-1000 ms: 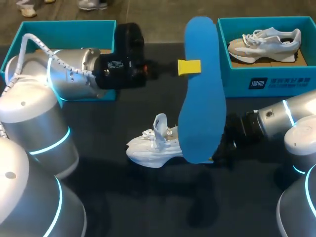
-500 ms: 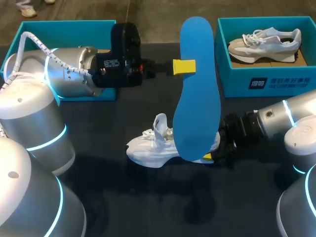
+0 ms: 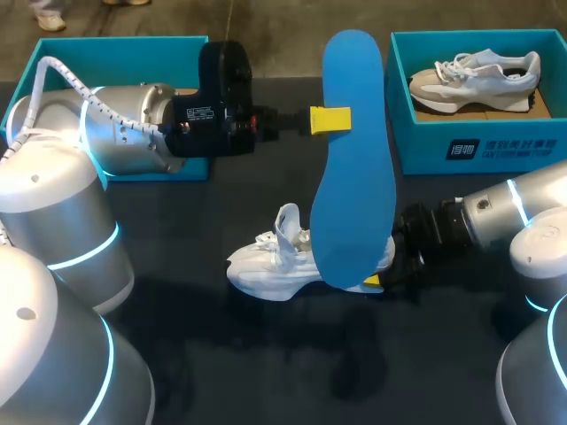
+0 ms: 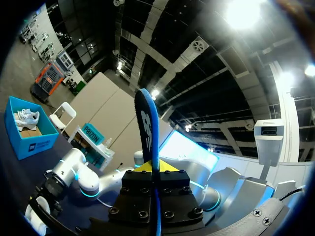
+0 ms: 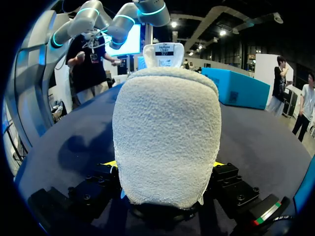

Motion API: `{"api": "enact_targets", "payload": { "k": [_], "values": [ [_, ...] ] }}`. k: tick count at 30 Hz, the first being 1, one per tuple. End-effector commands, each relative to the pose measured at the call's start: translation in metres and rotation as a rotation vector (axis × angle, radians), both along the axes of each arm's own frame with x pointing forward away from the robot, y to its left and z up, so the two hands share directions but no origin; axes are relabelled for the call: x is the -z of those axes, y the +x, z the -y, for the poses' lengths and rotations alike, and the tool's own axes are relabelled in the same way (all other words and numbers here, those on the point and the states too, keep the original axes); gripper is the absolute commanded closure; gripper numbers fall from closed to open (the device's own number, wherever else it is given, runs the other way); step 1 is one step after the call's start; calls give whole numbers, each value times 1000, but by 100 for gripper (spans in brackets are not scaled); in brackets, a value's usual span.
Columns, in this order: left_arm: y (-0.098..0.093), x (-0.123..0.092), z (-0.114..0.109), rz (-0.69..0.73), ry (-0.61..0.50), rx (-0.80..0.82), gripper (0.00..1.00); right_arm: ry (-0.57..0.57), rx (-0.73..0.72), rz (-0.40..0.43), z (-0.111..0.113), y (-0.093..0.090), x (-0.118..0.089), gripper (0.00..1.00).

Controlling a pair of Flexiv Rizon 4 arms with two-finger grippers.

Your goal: Take the shoe out of the shoebox, open the shoe tongue, remove and reinsert the insole, then place the shoe into the shoebox

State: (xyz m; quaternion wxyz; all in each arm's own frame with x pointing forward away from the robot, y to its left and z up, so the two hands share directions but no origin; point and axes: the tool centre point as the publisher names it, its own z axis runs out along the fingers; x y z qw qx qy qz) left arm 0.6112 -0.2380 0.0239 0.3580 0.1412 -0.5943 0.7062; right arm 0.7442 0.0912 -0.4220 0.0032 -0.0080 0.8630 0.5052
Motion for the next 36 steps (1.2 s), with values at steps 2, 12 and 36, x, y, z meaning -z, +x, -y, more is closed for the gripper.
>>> {"api": "enact_targets", "payload": {
  "k": [2,12,36],
  "values": [
    [0,0,1,0,-2,0,100,-2,1,0,-2,0,1,100],
    [0,0,1,0,-2,0,100,-2,1,0,-2,0,1,0],
    [0,0,1,0,-2,0,100,-171,104,42,20,-5,-38,0]
  ]
}}
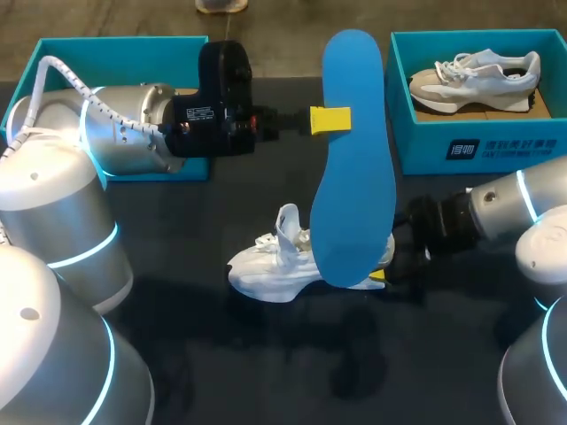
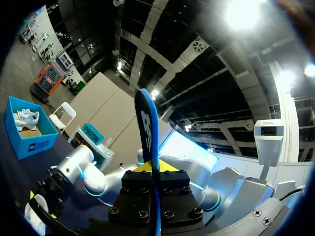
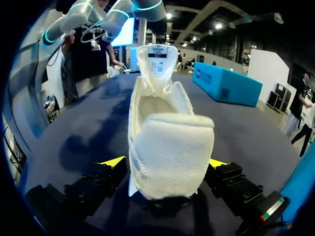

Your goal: Take the shoe out of the shoebox, open the shoe tongue, remove and reinsert the insole, then place the shoe into the shoebox

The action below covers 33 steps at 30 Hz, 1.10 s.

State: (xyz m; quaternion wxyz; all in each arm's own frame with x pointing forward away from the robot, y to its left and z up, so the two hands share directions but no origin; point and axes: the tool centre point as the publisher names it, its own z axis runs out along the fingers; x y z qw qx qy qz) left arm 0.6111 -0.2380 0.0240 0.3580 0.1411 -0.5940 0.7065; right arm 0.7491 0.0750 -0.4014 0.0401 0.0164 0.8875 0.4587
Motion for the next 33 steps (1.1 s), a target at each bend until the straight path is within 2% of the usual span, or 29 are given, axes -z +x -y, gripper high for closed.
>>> {"api": "enact_targets", "payload": {
  "k": [1,8,15,18,33],
  "values": [
    [0,1,1,0,-1,0,100,-78,29,0,4,-10,-21,0],
    [0,1,1,0,-1,0,100,-218,90,-31,0,-11,-45,0],
    [0,1,1,0,-1,0,100,-311,120,-87,-3,-9,-58,0],
    [0,1,1,0,-1,0,100,-349,126,-86,-4,-8,-64,0],
    [0,1,1,0,-1,0,100,-650,216,-143,-11,-4,-87,0]
  ]
}}
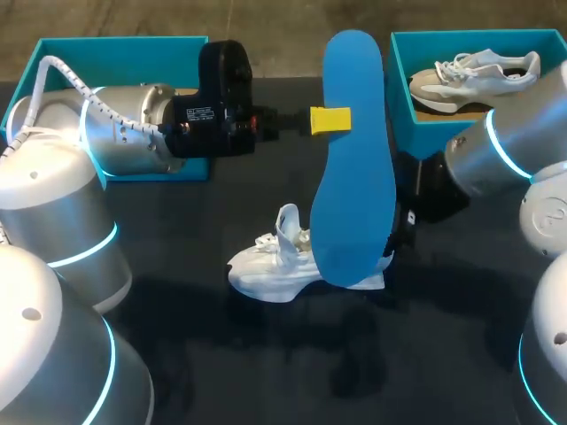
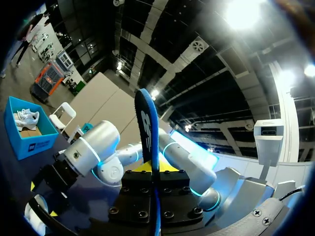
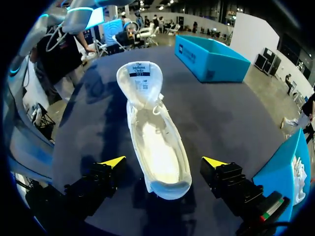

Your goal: Take the shoe out of the shoebox, open the shoe tongue, remove and reinsert the insole, then place the shoe into the shoebox

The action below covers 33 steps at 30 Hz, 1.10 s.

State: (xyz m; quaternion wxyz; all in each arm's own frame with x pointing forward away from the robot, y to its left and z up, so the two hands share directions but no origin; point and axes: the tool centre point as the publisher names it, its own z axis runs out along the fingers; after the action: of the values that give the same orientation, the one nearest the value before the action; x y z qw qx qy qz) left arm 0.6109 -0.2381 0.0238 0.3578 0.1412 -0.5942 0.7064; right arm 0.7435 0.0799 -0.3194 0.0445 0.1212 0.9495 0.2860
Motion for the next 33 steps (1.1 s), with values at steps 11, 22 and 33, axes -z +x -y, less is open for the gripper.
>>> {"api": "enact_targets", "payload": {
  "k": [11,22,33],
  "values": [
    [0,0,1,0,-2,0,100,-392,-6,-94,-9,9,-11,0],
    [0,0,1,0,-2,0,100,-445,-56,-108,-10,9,-10,0],
    [0,0,1,0,-2,0,100,-448,-69,-104,-5,8,-11,0]
  ]
}}
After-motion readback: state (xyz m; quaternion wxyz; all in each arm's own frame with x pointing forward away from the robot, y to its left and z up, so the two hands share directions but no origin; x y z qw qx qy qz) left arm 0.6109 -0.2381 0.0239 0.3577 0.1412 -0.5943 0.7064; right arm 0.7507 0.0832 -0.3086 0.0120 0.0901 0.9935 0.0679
